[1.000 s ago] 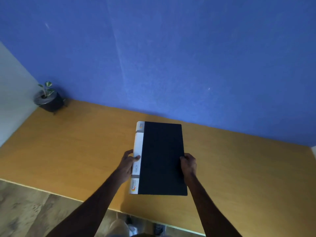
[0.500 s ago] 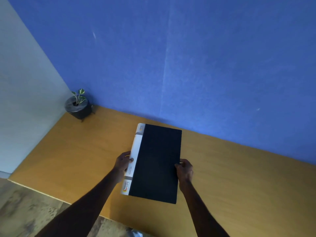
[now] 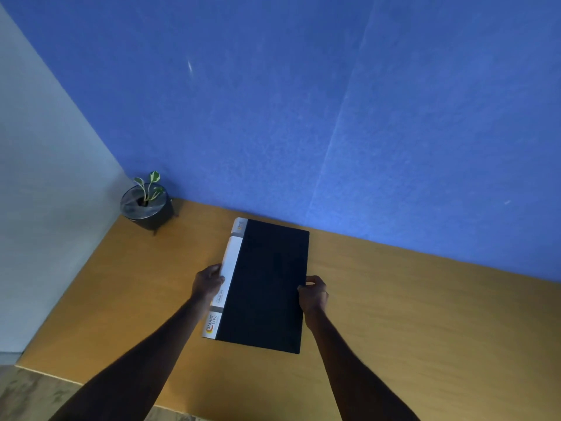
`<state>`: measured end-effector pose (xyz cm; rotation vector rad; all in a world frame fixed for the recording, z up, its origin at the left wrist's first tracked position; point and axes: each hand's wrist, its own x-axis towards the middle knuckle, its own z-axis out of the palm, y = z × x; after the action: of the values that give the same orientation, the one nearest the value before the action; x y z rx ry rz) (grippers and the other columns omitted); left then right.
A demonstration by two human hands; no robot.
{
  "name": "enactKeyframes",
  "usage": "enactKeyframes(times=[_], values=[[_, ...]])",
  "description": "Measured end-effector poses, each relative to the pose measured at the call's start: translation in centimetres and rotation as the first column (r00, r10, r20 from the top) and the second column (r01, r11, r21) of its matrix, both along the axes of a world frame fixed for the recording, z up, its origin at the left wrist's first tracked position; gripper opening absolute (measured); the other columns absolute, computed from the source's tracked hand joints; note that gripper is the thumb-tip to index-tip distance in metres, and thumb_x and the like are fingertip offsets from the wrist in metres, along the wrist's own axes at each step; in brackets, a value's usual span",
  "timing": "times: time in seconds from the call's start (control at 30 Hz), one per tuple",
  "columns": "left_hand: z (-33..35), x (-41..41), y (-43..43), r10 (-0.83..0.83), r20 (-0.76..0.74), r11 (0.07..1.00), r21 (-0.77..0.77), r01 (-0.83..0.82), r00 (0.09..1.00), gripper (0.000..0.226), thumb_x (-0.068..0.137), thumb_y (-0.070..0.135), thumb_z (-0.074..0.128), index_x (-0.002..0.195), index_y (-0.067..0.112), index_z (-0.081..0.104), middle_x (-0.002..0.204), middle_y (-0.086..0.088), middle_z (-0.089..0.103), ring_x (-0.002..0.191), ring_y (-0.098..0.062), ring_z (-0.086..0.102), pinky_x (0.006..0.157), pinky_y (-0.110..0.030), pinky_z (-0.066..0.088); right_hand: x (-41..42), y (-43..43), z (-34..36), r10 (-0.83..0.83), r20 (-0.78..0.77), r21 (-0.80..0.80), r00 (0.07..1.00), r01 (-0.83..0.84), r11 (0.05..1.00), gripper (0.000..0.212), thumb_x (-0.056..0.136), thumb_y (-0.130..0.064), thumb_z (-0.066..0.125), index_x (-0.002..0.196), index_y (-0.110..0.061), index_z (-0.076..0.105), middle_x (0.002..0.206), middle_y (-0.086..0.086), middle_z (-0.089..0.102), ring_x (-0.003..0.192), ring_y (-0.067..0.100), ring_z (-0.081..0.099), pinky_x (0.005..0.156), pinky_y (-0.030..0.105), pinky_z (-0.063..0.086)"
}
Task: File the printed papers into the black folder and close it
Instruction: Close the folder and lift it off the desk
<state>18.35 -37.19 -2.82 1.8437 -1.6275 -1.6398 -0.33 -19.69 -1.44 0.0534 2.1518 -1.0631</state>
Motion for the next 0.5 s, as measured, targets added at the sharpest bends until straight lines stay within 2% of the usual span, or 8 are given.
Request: enactKeyframes(times=[0.13,0.27,0.43,0.5], values=[[0.0,-0.3,-1.4,-0.02,0.065,0.999,-0.038,0.022,0.998,0.045,0.102,-0.006,0.058,0.146,0.001,0.066,0.143,-0.021,0.07,0.129,-0.043,0.068,0.102,-0.044,0.056,0.3,-2.0,-0.6,0.016,-0.008,0.011,1.0,-0.016,1.0,0.036,0.102,-0.004,0.057,0.136,-0.009,0.066,0.128,0.019,0.076,0.116,0.036,0.072,0.096,0.046,0.064],[-0.4,-0.5,-2.5,-0.021,0.094,0.997,-0.078,0.028,0.995,0.049,0.101,-0.006,0.058,0.15,0.005,0.062,0.146,-0.016,0.069,0.131,-0.038,0.067,0.107,-0.046,0.056,0.5,-3.4,-1.2,0.028,-0.033,0.053,0.999,-0.026,0.998,0.038,0.1,-0.003,0.057,0.136,-0.007,0.066,0.128,0.02,0.075,0.115,0.039,0.073,0.094,0.045,0.064],[-0.8,-0.8,-3.0,-0.036,0.114,0.992,-0.12,0.05,0.993,0.054,0.098,-0.01,0.059,0.15,0.002,0.06,0.143,-0.019,0.07,0.13,-0.039,0.068,0.111,-0.047,0.058,0.6,-4.1,-1.5,0.068,-0.063,0.11,0.996,-0.061,0.992,0.038,0.101,-0.005,0.058,0.139,-0.006,0.061,0.132,0.022,0.071,0.117,0.041,0.07,0.096,0.051,0.064],[-1.0,-0.9,-3.1,-0.074,0.133,0.984,-0.149,0.094,0.988,0.056,0.096,-0.008,0.062,0.152,0.001,0.059,0.142,-0.022,0.07,0.132,-0.04,0.066,0.113,-0.051,0.055,0.6,-4.3,-1.6,0.092,-0.075,0.137,0.993,-0.081,0.987,0.037,0.102,-0.007,0.058,0.139,-0.005,0.059,0.132,0.021,0.07,0.116,0.041,0.07,0.093,0.05,0.064]])
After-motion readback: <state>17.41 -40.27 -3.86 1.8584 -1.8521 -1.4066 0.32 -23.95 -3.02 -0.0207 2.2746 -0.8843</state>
